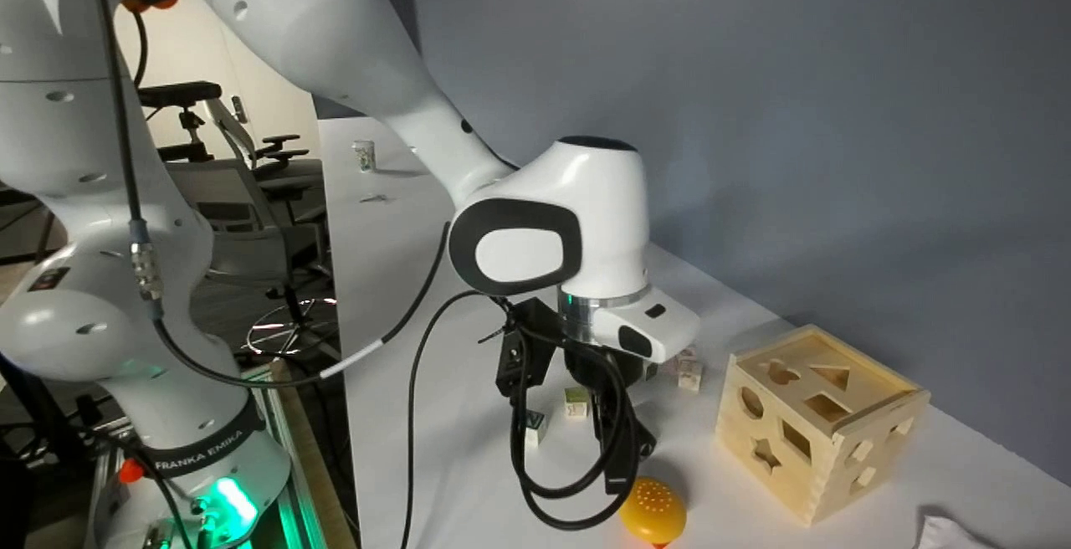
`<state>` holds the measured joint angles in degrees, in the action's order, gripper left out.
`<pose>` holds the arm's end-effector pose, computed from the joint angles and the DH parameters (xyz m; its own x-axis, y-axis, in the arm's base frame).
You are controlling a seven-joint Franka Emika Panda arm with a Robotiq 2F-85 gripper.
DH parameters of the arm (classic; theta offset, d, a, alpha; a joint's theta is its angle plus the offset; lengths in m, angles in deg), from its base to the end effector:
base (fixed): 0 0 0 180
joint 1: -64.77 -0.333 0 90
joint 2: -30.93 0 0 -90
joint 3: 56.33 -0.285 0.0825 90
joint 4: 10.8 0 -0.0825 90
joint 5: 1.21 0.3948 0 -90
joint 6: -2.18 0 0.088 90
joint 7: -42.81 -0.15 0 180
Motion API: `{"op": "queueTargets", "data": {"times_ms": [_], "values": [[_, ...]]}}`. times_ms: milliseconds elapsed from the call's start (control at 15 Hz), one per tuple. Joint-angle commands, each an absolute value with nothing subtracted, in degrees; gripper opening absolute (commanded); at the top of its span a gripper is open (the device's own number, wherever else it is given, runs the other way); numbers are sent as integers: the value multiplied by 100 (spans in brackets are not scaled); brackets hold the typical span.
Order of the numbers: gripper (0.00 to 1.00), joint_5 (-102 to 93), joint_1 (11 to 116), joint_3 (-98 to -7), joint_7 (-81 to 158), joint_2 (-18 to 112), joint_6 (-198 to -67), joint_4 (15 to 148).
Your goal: Move an object on the table
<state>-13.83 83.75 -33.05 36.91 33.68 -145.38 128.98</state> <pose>0.3701 -0.3409 0.2110 0.7917 -0.6042 0.0908 -0.6107 -0.7787 0.1435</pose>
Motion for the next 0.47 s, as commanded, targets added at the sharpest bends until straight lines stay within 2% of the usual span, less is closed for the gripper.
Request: {"op": "queueTargets", "data": {"times_ms": [0, 67, 133, 400], "values": [[100, -1955, 8409, -3394, 3931, 2761, -15513, 13664], [100, -1918, 8426, -3421, 4100, 2632, -15800, 13835], [100, -1718, 8443, -3439, 3877, 3100, -15387, 13352], [100, -1720, 8465, -3492, 4076, 2862, -15715, 13643]]}}
